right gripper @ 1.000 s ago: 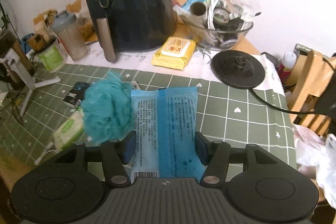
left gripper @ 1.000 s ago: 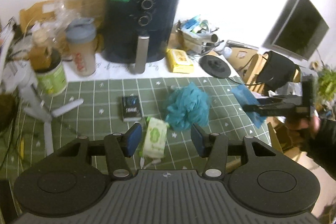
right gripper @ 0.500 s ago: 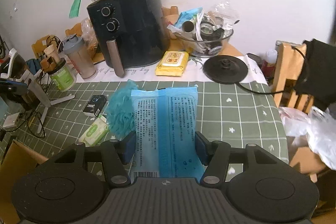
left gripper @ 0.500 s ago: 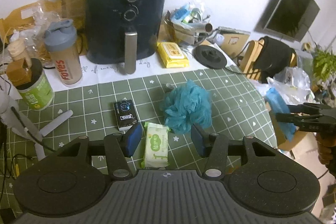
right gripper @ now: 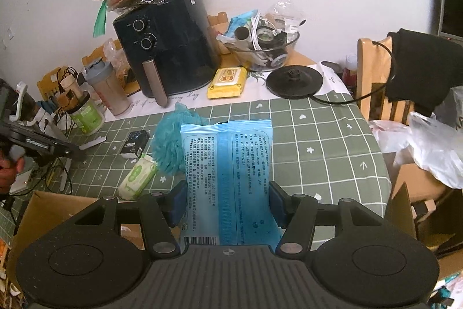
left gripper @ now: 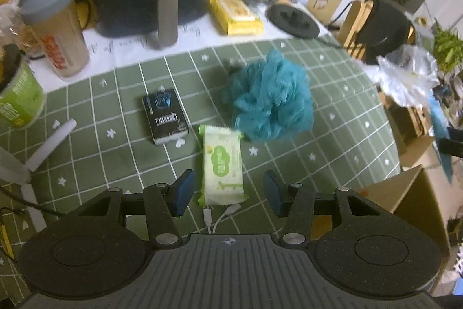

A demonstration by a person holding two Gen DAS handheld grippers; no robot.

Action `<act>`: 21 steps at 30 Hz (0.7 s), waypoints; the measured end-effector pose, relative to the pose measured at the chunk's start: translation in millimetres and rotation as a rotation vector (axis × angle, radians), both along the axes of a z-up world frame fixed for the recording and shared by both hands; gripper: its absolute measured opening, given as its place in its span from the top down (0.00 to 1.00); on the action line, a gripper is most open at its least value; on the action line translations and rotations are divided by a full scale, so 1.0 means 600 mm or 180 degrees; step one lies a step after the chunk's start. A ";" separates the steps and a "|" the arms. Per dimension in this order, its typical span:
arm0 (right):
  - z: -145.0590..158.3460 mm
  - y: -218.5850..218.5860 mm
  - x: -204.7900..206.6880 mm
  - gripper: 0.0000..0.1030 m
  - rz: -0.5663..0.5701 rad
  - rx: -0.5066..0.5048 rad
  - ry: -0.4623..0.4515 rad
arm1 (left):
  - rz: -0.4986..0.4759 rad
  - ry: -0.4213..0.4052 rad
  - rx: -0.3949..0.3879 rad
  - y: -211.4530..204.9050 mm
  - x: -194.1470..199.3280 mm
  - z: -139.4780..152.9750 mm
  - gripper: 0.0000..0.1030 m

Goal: Organize soft objects
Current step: 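Grasp the green-and-white soap bar with the left gripper while the right gripper holds the wipes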

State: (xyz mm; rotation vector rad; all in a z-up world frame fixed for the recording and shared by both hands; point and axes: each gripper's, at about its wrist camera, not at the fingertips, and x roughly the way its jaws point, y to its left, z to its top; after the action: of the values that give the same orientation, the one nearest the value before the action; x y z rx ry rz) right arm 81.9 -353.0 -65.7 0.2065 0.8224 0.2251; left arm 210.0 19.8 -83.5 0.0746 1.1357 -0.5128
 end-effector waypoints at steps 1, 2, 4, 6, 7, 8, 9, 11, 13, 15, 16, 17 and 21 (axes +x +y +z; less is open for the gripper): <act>0.000 0.001 -0.002 0.41 -0.0009 0.0004 0.0001 | -0.0011 0.0029 0.0013 -0.002 0.004 -0.004 0.51; 0.001 0.000 -0.004 0.41 -0.0021 0.0018 0.0004 | -0.0029 0.0060 0.0026 -0.006 0.008 -0.009 0.51; 0.005 0.000 -0.010 0.41 -0.0035 0.0041 -0.0003 | -0.0082 0.0142 0.0053 -0.013 0.020 -0.021 0.51; 0.009 0.000 -0.015 0.41 -0.0034 0.0048 -0.0017 | -0.0128 0.0247 0.0105 -0.021 0.032 -0.034 0.45; 0.011 0.001 -0.018 0.41 -0.0034 0.0045 -0.0028 | -0.0151 0.0290 0.0130 -0.025 0.038 -0.040 0.38; 0.013 0.001 -0.019 0.41 -0.0034 0.0040 -0.0033 | -0.0167 0.0318 0.0151 -0.028 0.043 -0.045 0.36; 0.014 0.002 -0.021 0.41 -0.0036 0.0032 -0.0038 | -0.0184 0.0342 0.0176 -0.032 0.049 -0.052 0.35; 0.016 0.004 -0.025 0.41 -0.0046 0.0026 -0.0044 | -0.0221 0.0395 0.0206 -0.041 0.061 -0.063 0.34; 0.014 0.004 -0.027 0.41 -0.0063 0.0044 -0.0035 | -0.0253 0.0441 0.0231 -0.050 0.072 -0.076 0.34; 0.012 0.003 -0.029 0.41 -0.0085 0.0052 -0.0023 | -0.0282 0.0498 0.0271 -0.060 0.082 -0.093 0.34; 0.011 0.003 -0.030 0.41 -0.0090 0.0051 -0.0015 | -0.0294 0.0524 0.0293 -0.064 0.086 -0.101 0.34; 0.009 0.004 -0.031 0.41 -0.0096 0.0047 -0.0006 | -0.0305 0.0550 0.0326 -0.068 0.091 -0.112 0.34; 0.007 0.005 -0.036 0.41 -0.0109 0.0026 0.0017 | -0.0314 0.0585 0.0399 -0.076 0.103 -0.139 0.34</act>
State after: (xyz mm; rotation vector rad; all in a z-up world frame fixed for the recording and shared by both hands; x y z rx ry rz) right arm 60.2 -350.2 -61.4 0.2288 0.8228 0.1958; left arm 272.0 -26.1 -166.7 0.1963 1.3486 -0.5437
